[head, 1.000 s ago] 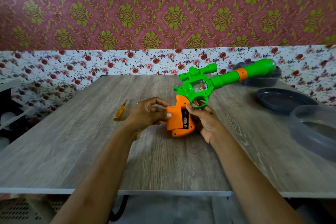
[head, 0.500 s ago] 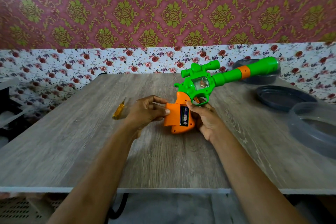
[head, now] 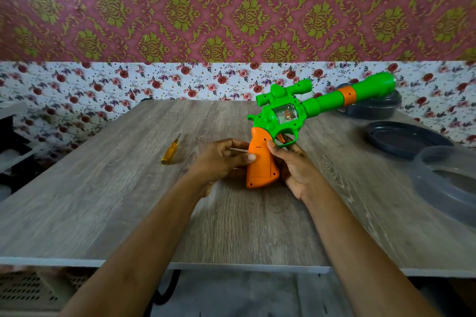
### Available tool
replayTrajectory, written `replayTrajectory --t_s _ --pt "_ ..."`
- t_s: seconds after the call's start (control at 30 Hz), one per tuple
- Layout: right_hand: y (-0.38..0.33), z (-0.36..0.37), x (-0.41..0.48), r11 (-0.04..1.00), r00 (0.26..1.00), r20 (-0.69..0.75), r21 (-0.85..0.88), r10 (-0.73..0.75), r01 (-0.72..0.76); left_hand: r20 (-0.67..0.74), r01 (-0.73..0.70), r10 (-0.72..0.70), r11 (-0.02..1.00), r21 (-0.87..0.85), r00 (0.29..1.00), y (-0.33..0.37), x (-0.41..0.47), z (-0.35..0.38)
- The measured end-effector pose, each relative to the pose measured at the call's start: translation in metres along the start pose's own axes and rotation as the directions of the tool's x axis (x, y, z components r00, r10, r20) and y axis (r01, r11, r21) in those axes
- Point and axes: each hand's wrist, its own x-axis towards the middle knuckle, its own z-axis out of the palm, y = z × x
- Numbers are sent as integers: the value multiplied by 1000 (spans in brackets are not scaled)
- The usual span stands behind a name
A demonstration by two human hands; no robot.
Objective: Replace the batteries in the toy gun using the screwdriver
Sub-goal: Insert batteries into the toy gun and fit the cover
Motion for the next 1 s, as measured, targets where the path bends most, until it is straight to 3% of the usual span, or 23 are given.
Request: replayTrajectory --t_s 0.43,0.63,1.0 --pt "-4 1 -7 994 997 23 -85 76 -74 68 17 -16 1000 -16 998 -3 -2 4" --pt "-6 -1 -11 969 982 167 -244 85 -42 34 14 -12 999 -40 999 0 -2 2" --pt "-8 4 -16 935 993 111 -353 39 3 5 4 -4 1000 -28 1000 -2 -2 5"
